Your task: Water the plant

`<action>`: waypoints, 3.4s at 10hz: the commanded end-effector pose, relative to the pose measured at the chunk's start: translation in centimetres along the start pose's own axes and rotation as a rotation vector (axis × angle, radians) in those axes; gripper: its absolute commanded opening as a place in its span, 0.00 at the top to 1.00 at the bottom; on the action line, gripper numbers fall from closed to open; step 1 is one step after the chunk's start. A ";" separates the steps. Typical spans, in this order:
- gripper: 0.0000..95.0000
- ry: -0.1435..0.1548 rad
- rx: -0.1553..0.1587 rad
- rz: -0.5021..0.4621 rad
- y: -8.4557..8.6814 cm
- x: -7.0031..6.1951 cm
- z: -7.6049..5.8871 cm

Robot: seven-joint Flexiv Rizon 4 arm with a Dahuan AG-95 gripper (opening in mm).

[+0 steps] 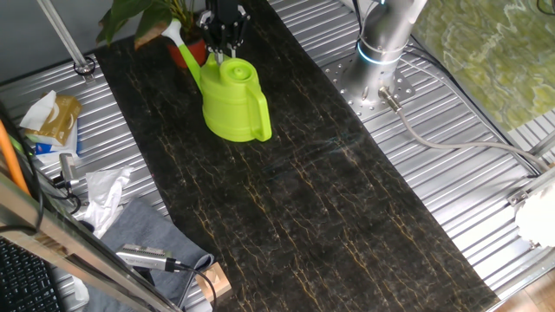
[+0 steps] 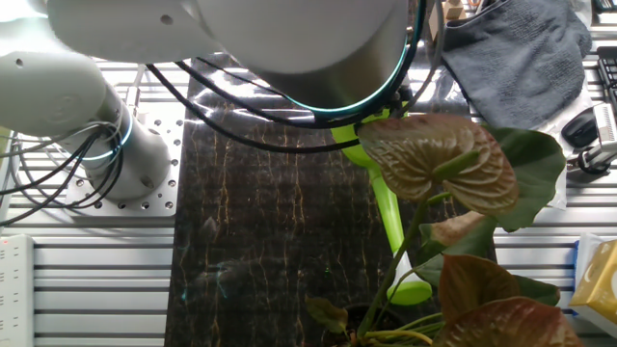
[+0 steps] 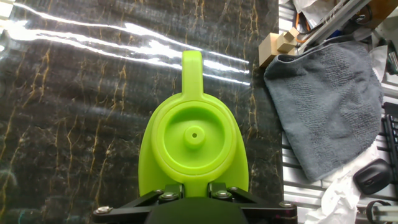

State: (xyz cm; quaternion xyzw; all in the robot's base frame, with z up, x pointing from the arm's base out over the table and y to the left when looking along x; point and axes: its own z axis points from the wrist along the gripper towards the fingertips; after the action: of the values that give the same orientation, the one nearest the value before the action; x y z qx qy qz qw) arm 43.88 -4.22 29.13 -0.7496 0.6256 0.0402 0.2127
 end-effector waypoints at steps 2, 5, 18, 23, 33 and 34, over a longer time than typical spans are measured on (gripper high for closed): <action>1.00 -0.004 0.004 0.003 0.0 0.0 0.0; 1.00 -0.007 0.005 0.006 0.1 0.0 0.0; 1.00 -0.027 0.013 0.009 0.1 0.0 -0.1; 1.00 -0.025 0.013 0.003 0.1 0.0 -0.1; 1.00 -0.011 0.005 -0.006 0.4 0.4 -0.3; 1.00 -0.009 0.004 0.003 0.4 0.4 -0.3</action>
State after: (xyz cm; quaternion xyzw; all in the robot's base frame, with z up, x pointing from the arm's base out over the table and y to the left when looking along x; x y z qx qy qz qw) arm 43.49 -4.72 29.11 -0.7481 0.6262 0.0417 0.2157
